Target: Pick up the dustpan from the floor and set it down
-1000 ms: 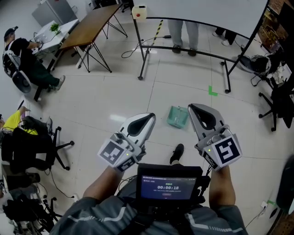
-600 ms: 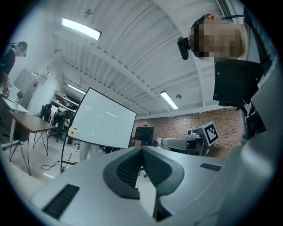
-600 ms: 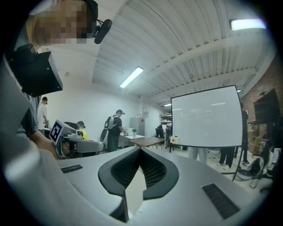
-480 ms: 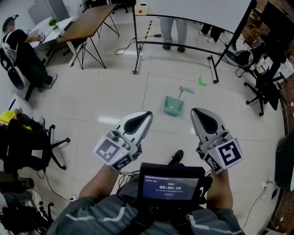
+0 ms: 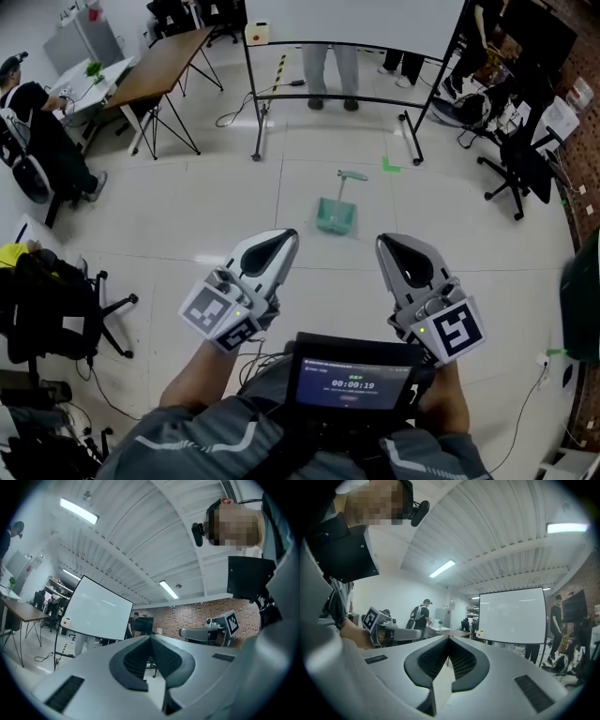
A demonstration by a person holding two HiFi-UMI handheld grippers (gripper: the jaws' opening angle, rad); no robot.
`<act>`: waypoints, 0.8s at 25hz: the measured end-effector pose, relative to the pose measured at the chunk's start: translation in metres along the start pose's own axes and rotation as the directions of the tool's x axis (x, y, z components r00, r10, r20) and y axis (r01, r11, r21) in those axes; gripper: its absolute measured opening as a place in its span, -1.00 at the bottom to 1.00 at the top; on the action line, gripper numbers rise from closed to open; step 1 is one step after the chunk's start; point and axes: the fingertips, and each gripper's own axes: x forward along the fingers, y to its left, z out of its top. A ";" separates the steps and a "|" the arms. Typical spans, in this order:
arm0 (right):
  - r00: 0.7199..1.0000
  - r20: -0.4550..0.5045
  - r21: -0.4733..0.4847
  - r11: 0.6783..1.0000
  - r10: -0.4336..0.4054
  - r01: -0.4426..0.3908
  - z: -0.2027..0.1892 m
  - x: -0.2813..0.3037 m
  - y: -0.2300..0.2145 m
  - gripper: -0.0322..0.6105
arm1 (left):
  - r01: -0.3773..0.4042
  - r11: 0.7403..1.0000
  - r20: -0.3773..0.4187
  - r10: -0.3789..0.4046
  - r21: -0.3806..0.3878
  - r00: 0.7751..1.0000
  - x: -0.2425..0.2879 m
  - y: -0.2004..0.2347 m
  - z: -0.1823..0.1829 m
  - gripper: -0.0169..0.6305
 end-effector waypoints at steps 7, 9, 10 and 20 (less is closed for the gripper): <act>1.000 -0.003 0.076 0.997 -0.005 0.006 -0.001 -0.062 -0.027 -0.84 | 0.022 1.000 -0.006 -0.022 0.009 1.000 0.037 -0.067 0.004 -0.87; 0.999 0.032 0.119 0.993 -0.016 0.012 -0.001 -0.075 -0.038 -0.84 | 0.029 0.999 -0.021 -0.028 0.021 0.999 0.044 -0.079 -0.001 -0.87; 0.999 0.040 0.135 0.991 -0.026 0.020 -0.002 -0.080 -0.042 -0.84 | 0.028 0.999 -0.029 -0.028 0.025 0.999 0.044 -0.083 -0.004 -0.87; 0.999 0.014 0.177 0.983 -0.051 0.047 -0.015 -0.118 -0.063 -0.85 | 0.035 0.999 -0.064 -0.032 0.040 0.997 0.053 -0.110 -0.021 -0.87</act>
